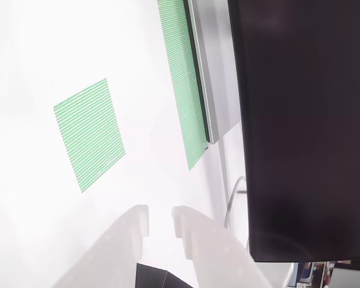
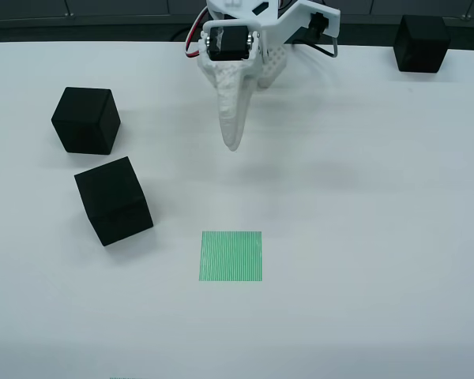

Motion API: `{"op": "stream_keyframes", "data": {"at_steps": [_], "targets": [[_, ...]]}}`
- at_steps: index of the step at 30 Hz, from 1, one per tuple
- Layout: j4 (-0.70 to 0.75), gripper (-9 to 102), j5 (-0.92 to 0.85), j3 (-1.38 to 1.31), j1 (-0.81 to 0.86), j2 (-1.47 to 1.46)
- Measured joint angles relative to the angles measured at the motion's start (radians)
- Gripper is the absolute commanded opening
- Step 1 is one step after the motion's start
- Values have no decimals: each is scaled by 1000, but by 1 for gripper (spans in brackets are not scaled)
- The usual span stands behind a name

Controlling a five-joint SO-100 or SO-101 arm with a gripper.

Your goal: Stack 3 Blocks on the chosen place.

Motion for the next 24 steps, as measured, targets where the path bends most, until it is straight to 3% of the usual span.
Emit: {"op": "stream_keyframes", "data": {"at_steps": [24], "targets": [[-15, 0, 0, 0, -21, 0]]}}
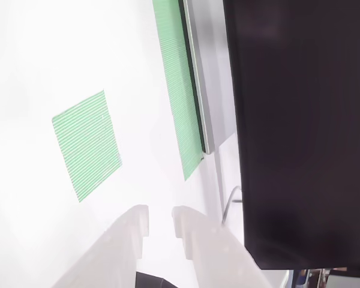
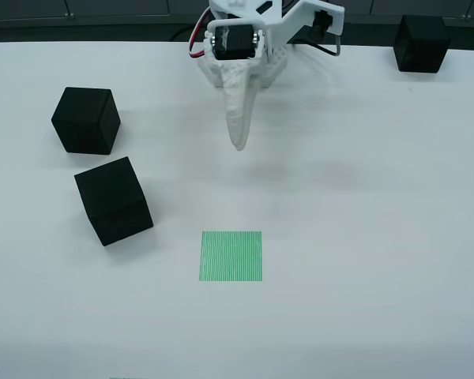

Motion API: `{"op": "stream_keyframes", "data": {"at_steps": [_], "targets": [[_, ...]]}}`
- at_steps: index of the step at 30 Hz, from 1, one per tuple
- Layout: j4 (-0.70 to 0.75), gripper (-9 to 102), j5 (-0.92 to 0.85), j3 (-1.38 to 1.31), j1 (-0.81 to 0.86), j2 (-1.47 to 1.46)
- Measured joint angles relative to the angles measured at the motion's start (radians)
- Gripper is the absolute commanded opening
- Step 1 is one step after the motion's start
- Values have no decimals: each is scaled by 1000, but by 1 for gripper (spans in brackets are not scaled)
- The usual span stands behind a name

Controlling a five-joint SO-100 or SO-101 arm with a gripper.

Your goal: Stack 3 Blocks on the chosen place.

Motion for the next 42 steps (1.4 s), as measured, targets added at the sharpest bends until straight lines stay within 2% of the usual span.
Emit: {"op": "stream_keyframes", "data": {"at_steps": [5, 10, 14, 20, 25, 33, 37, 42], "targets": [[-3, 0, -6, -29, -51, -37], [-57, 0, -32, -187, -167, -298], [-41, 0, -104, -374, -273, -492], [98, 0, -147, -643, -457, -618], [264, 0, -284, -816, -638, -607], [517, 3, -500, -940, -1120, -535], [571, 4, -581, -976, -1270, -523], [640, 4, -750, -988, -1328, -563]]}}
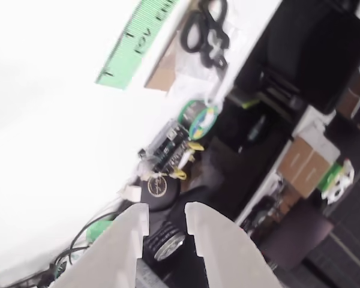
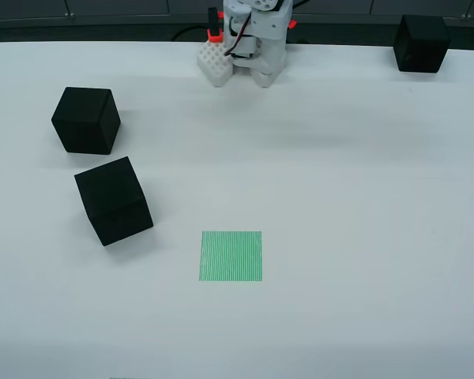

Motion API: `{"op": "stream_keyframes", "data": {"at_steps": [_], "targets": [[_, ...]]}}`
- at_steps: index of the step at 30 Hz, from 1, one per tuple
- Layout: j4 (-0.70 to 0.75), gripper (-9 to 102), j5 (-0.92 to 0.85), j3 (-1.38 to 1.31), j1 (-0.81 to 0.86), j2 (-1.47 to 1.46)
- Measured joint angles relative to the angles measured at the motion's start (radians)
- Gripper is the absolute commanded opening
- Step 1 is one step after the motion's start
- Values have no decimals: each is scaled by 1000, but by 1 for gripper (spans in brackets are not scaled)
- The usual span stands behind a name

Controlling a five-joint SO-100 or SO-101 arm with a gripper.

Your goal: Stack 3 Blocks on the chosen place.

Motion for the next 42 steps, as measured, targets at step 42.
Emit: {"op": "stream_keyframes", "data": {"at_steps": [42], "targets": [[-218, 19, 667, -81, -416, -707]]}}
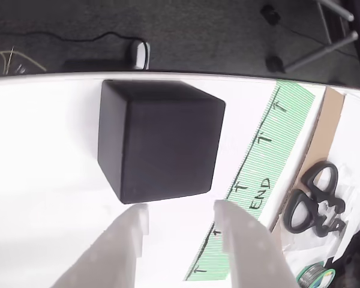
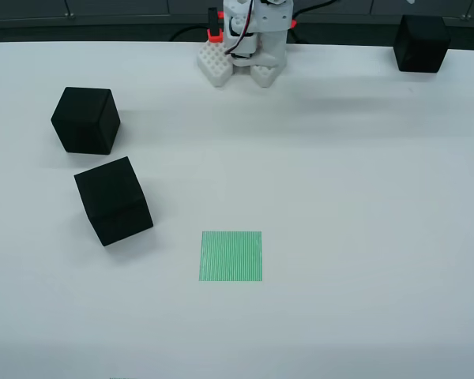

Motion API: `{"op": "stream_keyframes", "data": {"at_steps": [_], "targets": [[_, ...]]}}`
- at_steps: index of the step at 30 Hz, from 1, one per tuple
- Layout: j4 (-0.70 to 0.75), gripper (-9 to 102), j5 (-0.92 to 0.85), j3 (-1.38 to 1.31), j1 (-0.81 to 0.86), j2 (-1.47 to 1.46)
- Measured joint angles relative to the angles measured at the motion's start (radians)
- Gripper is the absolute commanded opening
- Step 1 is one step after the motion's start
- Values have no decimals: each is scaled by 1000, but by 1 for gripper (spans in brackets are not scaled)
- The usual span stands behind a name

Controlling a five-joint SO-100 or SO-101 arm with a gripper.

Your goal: Stack 3 Blocks on the chosen place.

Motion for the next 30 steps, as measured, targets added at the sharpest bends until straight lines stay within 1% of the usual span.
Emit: {"op": "stream_keyframes", "data": {"at_steps": [4, 6, 14, 19, 24, 30], "targets": [[0, 29, 43, -3, -21, -14], [6, 31, 49, -3, -23, -37], [89, 31, 52, -26, -21, -158], [121, 31, 52, -34, -21, -169], [107, 33, 48, -37, -18, -186], [72, 34, 46, -66, -11, -308]]}}
